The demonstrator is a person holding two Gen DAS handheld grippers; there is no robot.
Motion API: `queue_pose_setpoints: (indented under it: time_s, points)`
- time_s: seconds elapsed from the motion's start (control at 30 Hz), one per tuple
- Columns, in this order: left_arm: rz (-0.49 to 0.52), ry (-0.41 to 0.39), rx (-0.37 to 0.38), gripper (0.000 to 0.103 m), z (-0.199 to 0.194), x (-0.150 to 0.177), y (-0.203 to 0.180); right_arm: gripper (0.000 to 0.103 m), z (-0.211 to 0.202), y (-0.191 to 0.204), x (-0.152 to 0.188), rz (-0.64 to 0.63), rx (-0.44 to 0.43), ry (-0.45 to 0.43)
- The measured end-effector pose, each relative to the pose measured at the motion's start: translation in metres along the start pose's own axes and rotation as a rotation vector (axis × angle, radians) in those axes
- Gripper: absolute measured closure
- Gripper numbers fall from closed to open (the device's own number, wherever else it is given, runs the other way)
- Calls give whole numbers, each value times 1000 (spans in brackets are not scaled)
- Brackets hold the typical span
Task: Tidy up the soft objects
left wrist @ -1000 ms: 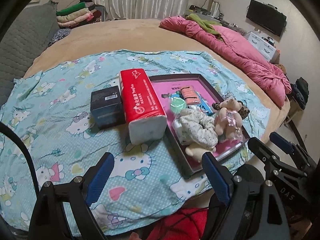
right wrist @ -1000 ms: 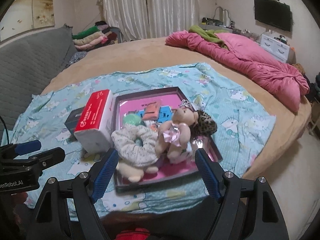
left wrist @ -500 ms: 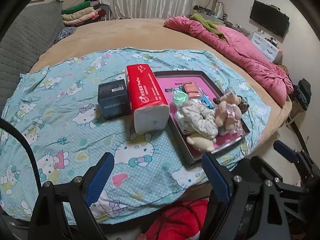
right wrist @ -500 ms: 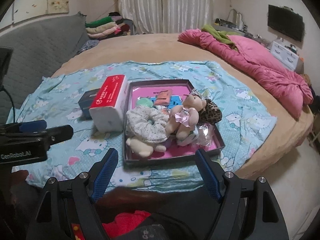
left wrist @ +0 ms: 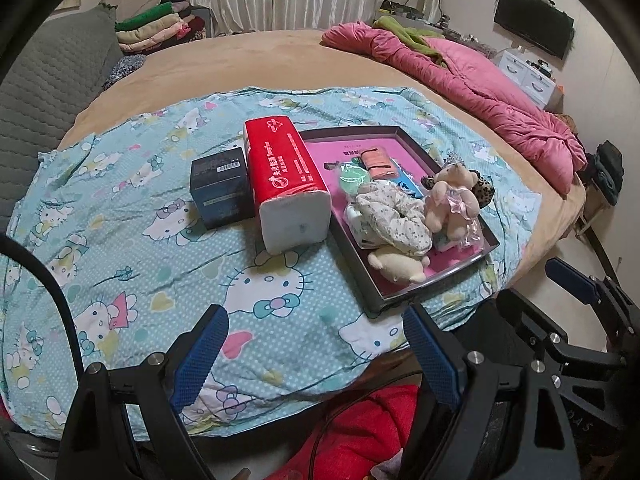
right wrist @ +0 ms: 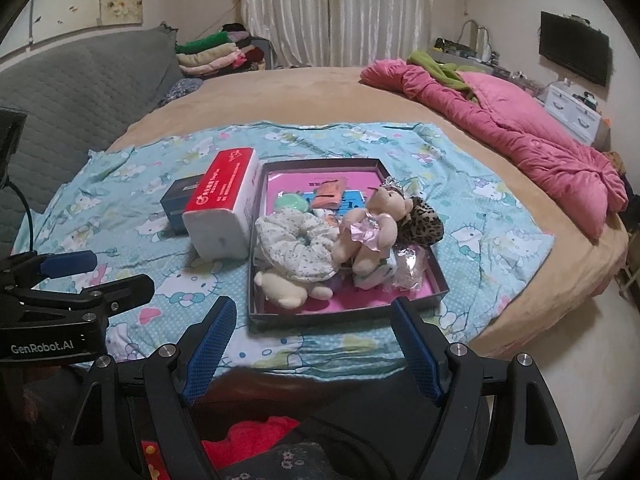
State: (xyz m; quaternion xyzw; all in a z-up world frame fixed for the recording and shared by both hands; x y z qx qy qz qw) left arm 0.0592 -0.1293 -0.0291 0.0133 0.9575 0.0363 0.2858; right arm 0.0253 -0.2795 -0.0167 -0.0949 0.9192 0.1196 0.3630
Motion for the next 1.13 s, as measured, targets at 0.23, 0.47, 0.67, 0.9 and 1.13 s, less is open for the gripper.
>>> queue_pose_setpoints:
  time_s: [0.23,0.47,0.67,0.9,1.13]
  points:
    - [4,9,-7,14,2,1,0,23,2,0,1,2,-4,7]
    - [7,23,-12,14,7,3,-1,23,4,0,1,1,-3,14]
    - [7,32,-17,14,10,5,0,23,5,-1,-1,5,-3,13]
    - [13,37,-22,14,12,6,0,23,6,-1,-1,1,-6,14]
    - [10,40,-7,14,15,7,0,23,6,-2,-2,8,-5,11]
Point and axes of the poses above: each gripper's, at about its wrist camera, not at the fingertips, and z roughly the way its jaws point, y to its left, x to its underside, the point moved 8 cm from there along z, roughly the way its jaws point, and after that the axes turned 12 degrees about -x, right-handed, at the moved point
